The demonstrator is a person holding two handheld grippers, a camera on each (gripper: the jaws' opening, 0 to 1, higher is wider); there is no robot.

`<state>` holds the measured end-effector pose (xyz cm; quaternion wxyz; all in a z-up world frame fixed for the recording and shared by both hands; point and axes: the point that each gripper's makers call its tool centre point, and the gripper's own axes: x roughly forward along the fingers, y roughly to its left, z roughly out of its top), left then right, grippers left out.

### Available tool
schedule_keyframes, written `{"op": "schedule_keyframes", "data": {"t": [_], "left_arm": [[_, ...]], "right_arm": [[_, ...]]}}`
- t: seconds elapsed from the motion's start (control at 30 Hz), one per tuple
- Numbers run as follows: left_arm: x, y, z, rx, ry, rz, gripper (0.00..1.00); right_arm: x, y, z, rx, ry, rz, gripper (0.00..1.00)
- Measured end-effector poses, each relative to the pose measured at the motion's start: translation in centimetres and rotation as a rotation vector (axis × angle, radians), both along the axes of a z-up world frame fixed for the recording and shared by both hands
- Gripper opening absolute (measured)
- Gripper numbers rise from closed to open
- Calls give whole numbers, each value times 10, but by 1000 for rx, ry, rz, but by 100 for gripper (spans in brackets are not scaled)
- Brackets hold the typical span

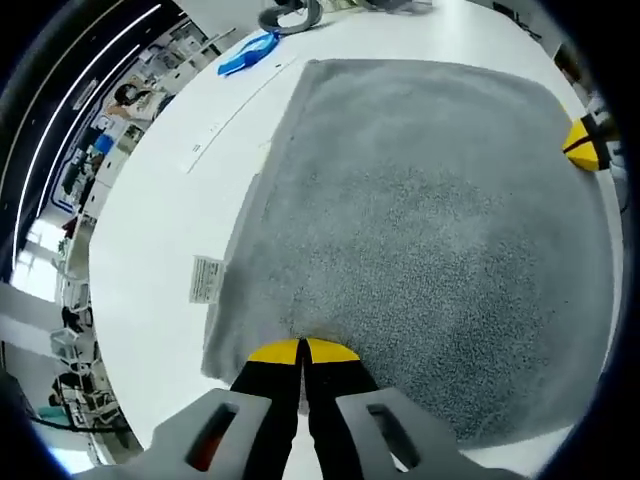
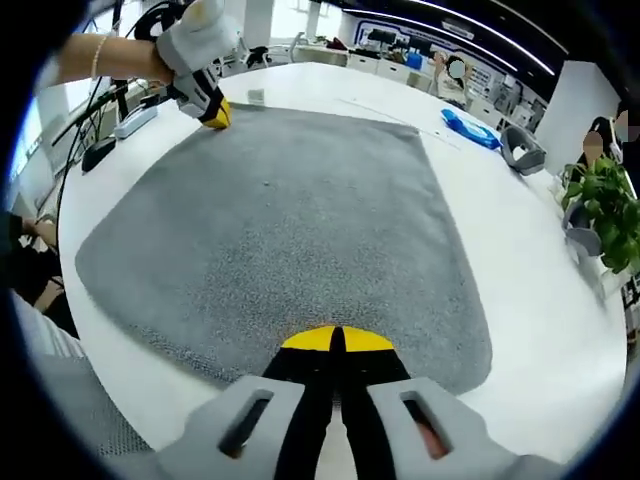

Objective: Fold the towel on the table until its edges align and the towel forms a compact rectangular stack.

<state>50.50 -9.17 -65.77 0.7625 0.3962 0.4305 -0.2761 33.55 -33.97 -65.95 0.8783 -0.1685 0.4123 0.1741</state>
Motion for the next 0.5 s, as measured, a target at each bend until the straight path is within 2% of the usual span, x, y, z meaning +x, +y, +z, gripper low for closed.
{"op": "schedule_keyframes", "data": {"t": [0.1,0.4,0.5], "left_arm": [[5,-3,-1,-4,-2,-8,0],[20,-12,-1,68,-13,-63,0],[25,-12,-1,70,-11,-64,0]], "right_arm": [[-2,3,0,1,7,8,0],[-7,9,-1,20,32,25,0],[-9,13,-1,22,37,29,0]]}}
